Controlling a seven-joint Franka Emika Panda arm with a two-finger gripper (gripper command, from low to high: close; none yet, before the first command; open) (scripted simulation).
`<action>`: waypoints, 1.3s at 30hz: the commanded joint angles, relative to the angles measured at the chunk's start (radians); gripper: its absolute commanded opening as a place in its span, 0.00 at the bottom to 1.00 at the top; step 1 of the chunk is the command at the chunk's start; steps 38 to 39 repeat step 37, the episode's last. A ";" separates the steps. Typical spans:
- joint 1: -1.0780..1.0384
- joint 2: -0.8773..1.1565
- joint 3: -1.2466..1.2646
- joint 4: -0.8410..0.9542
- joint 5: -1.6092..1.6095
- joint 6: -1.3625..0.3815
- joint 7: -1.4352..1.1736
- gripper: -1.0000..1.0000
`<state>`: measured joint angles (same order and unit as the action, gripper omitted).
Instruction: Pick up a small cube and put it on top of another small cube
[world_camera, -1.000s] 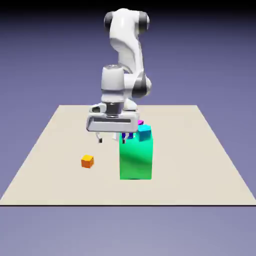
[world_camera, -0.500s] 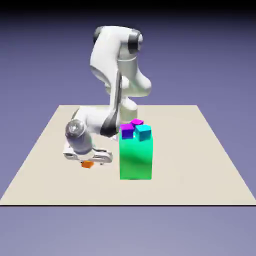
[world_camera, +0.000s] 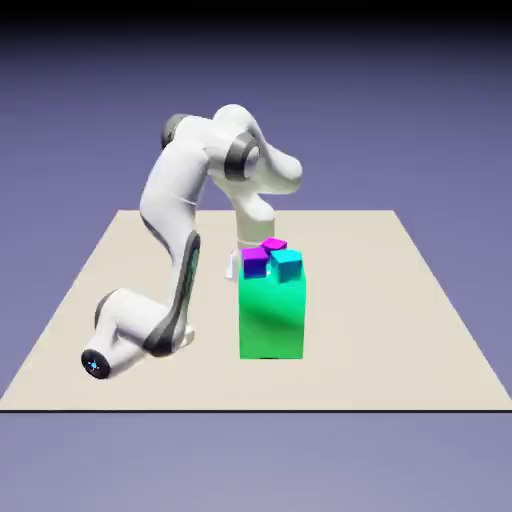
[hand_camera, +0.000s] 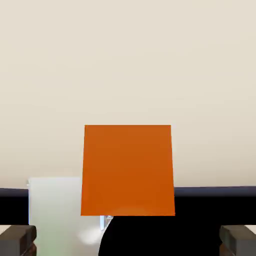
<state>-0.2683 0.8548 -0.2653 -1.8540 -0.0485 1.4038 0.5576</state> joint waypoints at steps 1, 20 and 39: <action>0.000 -0.002 0.000 -0.036 0.000 0.034 0.002 0.50; 0.194 -0.374 0.373 0.115 -0.177 -0.315 0.000 0.00; 0.353 -0.591 0.435 -0.144 -0.351 -0.411 -0.045 1.00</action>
